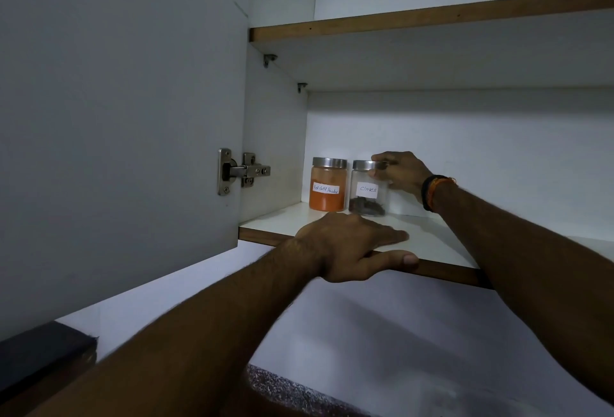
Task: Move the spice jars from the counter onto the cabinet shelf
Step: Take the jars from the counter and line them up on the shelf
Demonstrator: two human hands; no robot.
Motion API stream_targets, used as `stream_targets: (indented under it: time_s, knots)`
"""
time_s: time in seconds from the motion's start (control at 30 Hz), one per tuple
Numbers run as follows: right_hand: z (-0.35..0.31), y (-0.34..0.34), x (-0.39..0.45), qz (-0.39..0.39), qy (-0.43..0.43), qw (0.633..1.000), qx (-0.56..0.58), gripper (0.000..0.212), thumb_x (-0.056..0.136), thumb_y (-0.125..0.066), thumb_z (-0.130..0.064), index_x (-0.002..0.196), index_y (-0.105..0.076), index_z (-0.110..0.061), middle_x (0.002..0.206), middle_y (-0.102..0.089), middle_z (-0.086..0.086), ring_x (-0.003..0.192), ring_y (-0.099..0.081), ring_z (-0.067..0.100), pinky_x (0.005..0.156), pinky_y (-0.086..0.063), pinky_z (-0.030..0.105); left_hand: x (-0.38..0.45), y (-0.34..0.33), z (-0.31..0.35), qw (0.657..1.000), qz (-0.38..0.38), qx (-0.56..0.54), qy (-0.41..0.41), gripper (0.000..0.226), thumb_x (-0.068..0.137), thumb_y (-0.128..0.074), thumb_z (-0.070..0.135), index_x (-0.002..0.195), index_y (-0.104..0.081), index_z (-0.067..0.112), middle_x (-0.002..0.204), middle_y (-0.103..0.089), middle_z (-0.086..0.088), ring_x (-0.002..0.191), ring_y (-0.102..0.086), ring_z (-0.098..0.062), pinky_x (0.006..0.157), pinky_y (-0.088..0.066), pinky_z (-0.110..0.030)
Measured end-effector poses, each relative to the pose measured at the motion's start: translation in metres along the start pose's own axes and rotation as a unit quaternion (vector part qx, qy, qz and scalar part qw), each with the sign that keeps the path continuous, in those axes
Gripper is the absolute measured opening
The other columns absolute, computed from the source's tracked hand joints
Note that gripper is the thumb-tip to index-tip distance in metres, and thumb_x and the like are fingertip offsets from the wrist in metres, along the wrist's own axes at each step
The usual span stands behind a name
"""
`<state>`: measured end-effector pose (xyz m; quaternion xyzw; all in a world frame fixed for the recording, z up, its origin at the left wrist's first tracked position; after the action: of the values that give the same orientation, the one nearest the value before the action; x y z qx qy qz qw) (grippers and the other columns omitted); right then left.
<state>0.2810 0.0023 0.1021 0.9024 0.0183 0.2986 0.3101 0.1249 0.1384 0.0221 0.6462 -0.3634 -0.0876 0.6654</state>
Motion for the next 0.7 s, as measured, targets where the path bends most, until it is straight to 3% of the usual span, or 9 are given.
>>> stream_targets:
  time_s: [0.17, 0.27, 0.4, 0.57, 0.7]
  knots:
    - [0.001, 0.004, -0.011, 0.014, -0.009, 1.0, -0.014, 0.072, 0.091, -0.075, -0.03, 0.153, -0.043, -0.014, 0.158, -0.044, 0.011, 0.143, -0.042, 0.031, 0.12, -0.035, 0.044, 0.002, -0.003, -0.005, 1.0, 0.009, 0.014, -0.003, 0.074, 0.092, -0.02, 0.068, 0.149, -0.046, 0.029, 0.146, -0.057, 0.002, 0.131, -0.056, -0.019, 0.107, -0.045, -0.04]
    - [0.0, 0.014, -0.026, 0.056, -0.011, 0.998, -0.019, 0.075, 0.088, -0.078, -0.034, 0.151, -0.044, -0.013, 0.156, -0.046, 0.01, 0.141, -0.045, 0.029, 0.114, -0.037, 0.037, 0.002, -0.004, -0.007, 1.0, 0.014, 0.022, -0.003, 0.073, 0.093, -0.018, 0.069, 0.149, -0.046, 0.031, 0.145, -0.057, 0.003, 0.131, -0.056, -0.019, 0.108, -0.046, -0.041]
    - [-0.004, 0.027, -0.059, 0.092, -0.035, 0.995, 0.012, 0.067, 0.089, -0.077, -0.033, 0.146, -0.05, -0.013, 0.146, -0.056, 0.012, 0.131, -0.055, 0.026, 0.098, -0.04, 0.025, 0.0, 0.001, -0.004, 1.0, 0.001, 0.03, 0.008, 0.075, 0.091, -0.015, 0.073, 0.15, -0.043, 0.035, 0.147, -0.056, 0.004, 0.135, -0.052, -0.02, 0.11, -0.045, -0.044]
    - [-0.017, 0.039, -0.12, 0.086, -0.053, 0.994, 0.036, 0.05, 0.089, -0.075, -0.03, 0.134, -0.06, -0.015, 0.128, -0.066, 0.009, 0.121, -0.061, 0.025, 0.108, -0.049, 0.043, -0.005, 0.005, 0.0, 0.999, -0.009, 0.03, 0.033, 0.076, 0.091, -0.013, 0.076, 0.15, -0.041, 0.037, 0.153, -0.049, 0.002, 0.142, -0.044, -0.023, 0.115, -0.037, -0.045]
    - [-0.028, 0.048, -0.18, 0.11, -0.03, 0.993, 0.015, 0.034, 0.09, -0.074, -0.025, 0.122, -0.069, -0.014, 0.122, -0.068, 0.005, 0.115, -0.063, 0.022, 0.103, -0.053, 0.04, -0.013, 0.003, 0.008, 0.998, 0.014, 0.024, 0.059, 0.069, 0.095, -0.018, 0.073, 0.148, -0.043, 0.038, 0.154, -0.048, 0.0, 0.141, -0.045, -0.024, 0.114, -0.038, -0.044]
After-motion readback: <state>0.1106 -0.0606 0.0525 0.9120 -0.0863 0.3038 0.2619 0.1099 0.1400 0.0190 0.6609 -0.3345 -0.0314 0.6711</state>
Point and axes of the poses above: each hand's wrist, its own x-axis towards the middle knuckle, its own y-axis out of the back of the hand, z = x × y, the point moved 2 cm from there along x, towards the middle knuckle
